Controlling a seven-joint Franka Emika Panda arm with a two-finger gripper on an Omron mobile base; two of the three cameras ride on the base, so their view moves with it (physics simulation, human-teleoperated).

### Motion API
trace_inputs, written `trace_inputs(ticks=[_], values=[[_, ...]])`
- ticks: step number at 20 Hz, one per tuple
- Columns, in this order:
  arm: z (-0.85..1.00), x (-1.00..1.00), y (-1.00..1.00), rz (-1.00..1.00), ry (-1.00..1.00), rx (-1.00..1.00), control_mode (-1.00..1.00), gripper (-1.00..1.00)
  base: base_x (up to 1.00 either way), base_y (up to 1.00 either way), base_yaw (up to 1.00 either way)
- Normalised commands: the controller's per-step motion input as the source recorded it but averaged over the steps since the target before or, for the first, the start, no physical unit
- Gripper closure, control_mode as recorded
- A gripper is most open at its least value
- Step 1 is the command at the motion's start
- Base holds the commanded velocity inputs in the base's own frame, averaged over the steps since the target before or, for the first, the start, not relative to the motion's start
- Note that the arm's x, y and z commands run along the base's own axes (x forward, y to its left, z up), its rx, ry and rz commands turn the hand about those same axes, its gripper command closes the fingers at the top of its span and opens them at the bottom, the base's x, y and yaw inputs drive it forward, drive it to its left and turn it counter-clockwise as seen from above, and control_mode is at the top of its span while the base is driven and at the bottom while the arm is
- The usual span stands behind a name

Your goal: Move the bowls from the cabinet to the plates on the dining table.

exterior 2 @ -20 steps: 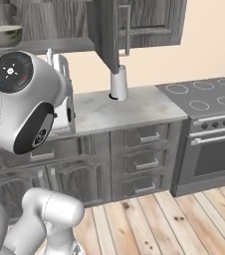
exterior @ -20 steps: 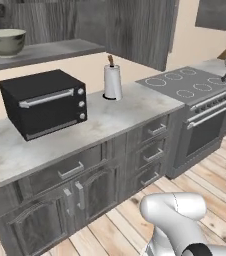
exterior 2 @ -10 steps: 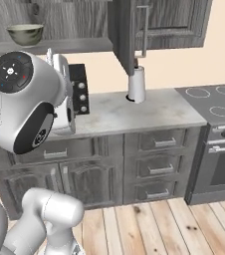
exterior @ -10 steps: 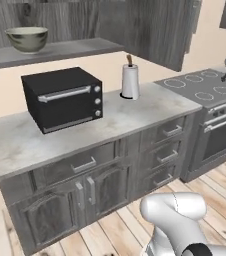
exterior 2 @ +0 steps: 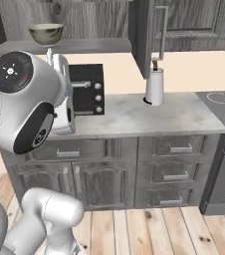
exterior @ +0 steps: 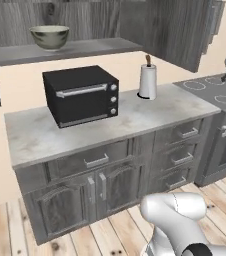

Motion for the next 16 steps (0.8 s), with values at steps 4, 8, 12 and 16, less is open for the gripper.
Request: trace_inputs(ticks=[4,8,12,16], values=[[0.00,0.00,0.00,0.00,0.00,0.00,1.00,-1.00,0.00,0.00,0.25],[0.00,0.00,0.00,0.00,0.00,0.00,1.00,-1.00,0.00,0.00,0.25],[0.00,0.00,0.00,0.00,0.00,0.00,1.00,-1.00,0.00,0.00,0.25],[0.00,0.00,0.00,0.00,0.00,0.00,1.00,-1.00,0.00,0.00,0.25]])
